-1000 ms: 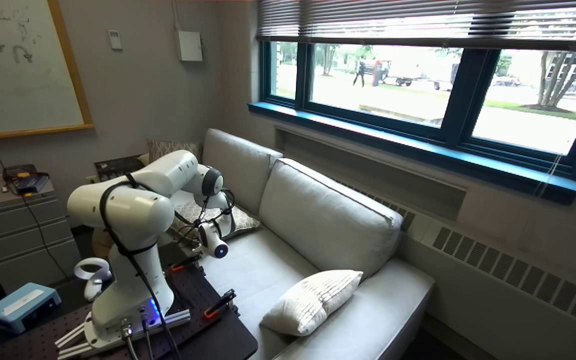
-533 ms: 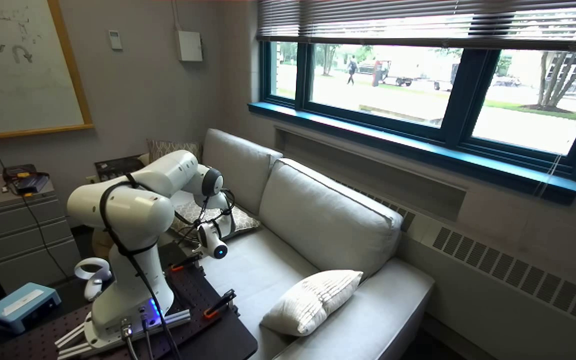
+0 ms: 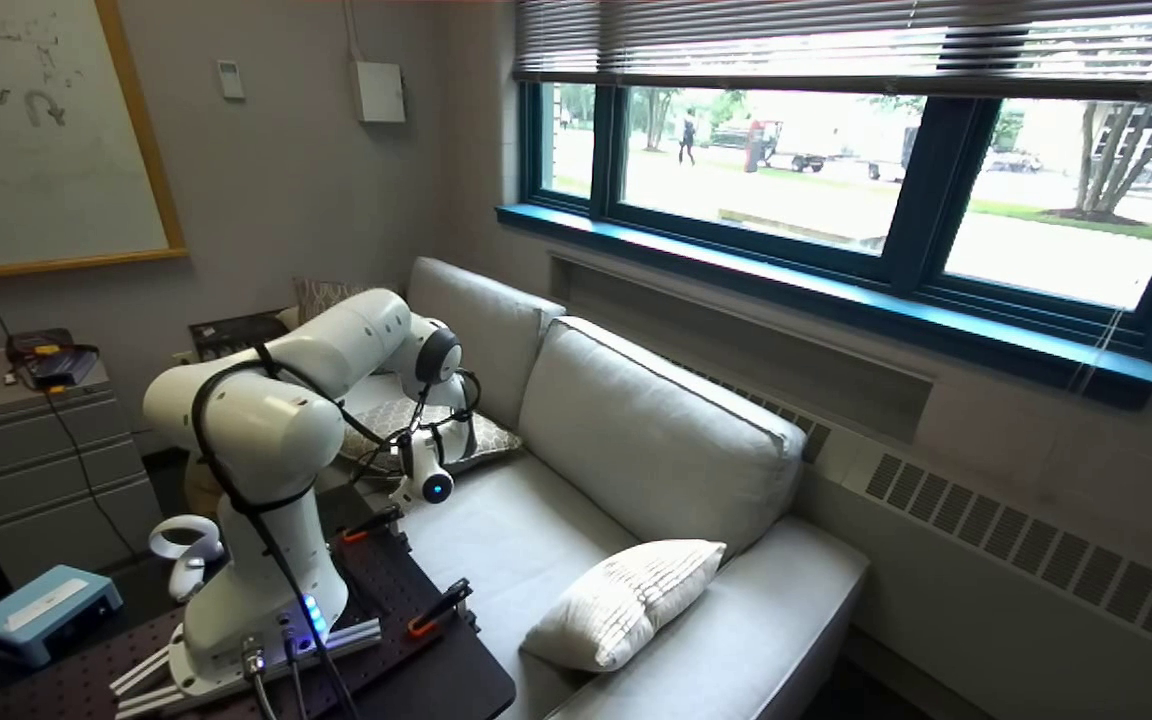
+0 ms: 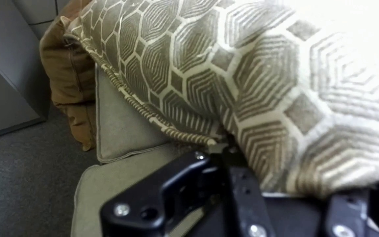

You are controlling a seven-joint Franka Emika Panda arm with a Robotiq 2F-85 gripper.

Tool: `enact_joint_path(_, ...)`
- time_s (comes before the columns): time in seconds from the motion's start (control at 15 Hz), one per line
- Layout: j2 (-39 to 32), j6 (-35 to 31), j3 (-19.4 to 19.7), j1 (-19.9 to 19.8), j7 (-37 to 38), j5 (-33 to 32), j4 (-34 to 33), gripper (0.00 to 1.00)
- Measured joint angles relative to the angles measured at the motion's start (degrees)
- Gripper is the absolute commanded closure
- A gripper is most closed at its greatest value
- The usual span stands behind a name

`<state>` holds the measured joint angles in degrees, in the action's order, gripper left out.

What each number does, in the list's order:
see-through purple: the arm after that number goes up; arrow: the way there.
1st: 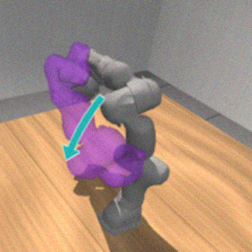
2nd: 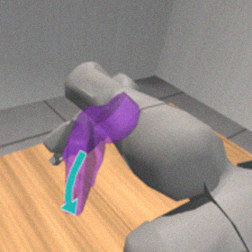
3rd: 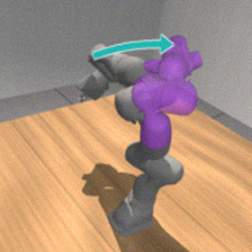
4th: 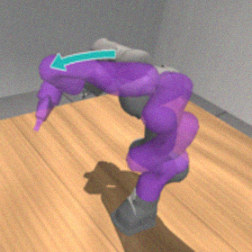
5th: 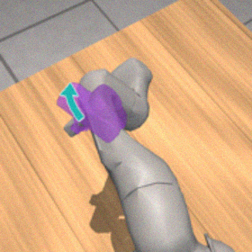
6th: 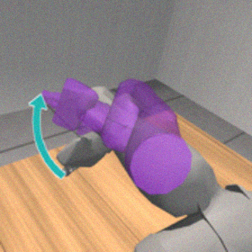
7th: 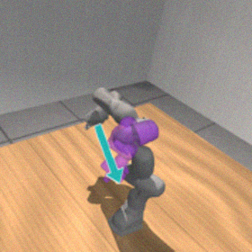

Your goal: Place the small pillow against the right armrest, move the pillow in the middle of the couch to the right side of the couch

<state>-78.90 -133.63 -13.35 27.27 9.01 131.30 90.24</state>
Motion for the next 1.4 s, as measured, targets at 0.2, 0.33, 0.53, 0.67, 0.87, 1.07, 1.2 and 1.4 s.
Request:
enact_joint_path(0.2, 7.3, 0.1, 0.4, -0.6, -12.3, 9.8, 7.9, 0.92)
enact_joint_path(0.33, 12.0, 0.4, 0.4, -0.6, -20.1, 16.7, 12.8, 0.92)
enact_joint_path(0.53, 18.1, 1.0, -1.6, -4.6, -29.4, 19.2, 19.7, 0.92)
enact_joint_path(0.67, 21.2, 1.2, -4.4, -12.4, -35.0, 18.2, 23.8, 0.92)
enact_joint_path(0.87, 25.0, 3.0, -8.1, -24.9, -42.4, 17.7, 30.9, 0.92)
enact_joint_path(1.07, 27.7, 8.5, -11.0, -37.4, -49.4, 17.6, 40.1, 0.91)
enact_joint_path(1.2, 28.4, 13.6, -12.7, -45.7, -54.1, 17.6, 47.0, 0.91)
enact_joint_path(1.4, 28.2, 22.3, -15.0, -57.8, -62.3, 17.6, 58.0, 0.92)
